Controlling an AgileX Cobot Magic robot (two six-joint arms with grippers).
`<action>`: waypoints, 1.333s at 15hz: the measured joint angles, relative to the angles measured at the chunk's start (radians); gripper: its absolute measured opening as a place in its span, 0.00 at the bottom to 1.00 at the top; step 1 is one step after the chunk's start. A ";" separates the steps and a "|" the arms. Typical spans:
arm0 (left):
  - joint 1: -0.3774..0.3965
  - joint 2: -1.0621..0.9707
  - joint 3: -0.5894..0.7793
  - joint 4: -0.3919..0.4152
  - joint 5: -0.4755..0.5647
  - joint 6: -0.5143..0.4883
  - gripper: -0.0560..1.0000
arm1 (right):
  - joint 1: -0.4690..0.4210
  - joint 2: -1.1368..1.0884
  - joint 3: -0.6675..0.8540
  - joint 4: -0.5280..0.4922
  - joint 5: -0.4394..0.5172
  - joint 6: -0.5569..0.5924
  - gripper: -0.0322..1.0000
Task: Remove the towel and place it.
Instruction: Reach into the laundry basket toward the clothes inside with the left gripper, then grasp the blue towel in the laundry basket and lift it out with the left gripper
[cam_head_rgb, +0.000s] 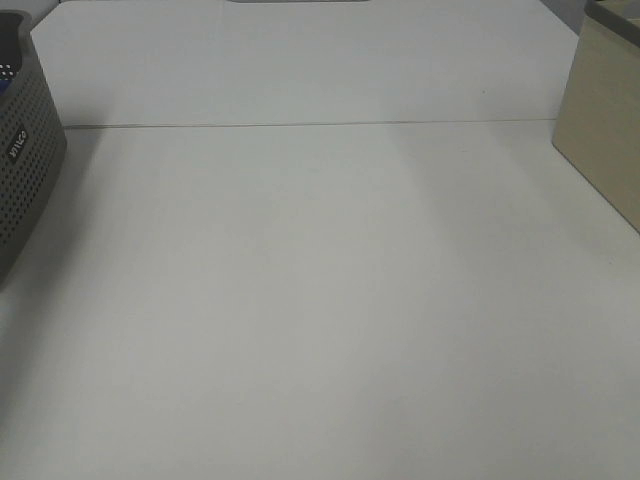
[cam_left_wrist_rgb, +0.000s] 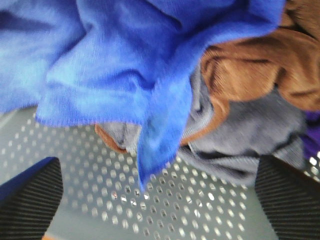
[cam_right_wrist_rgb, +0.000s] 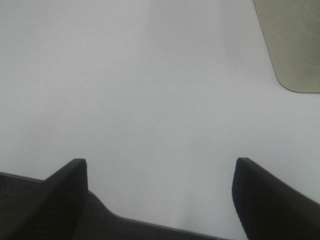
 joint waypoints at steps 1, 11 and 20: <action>0.000 0.024 0.000 0.006 -0.027 0.000 0.99 | 0.000 0.000 0.000 0.000 0.000 0.000 0.78; 0.081 0.096 -0.004 -0.043 -0.039 0.055 0.95 | 0.000 0.000 0.000 0.000 0.000 0.000 0.78; 0.081 0.099 -0.004 -0.065 -0.072 0.021 0.05 | 0.000 0.000 0.000 0.000 0.000 0.000 0.78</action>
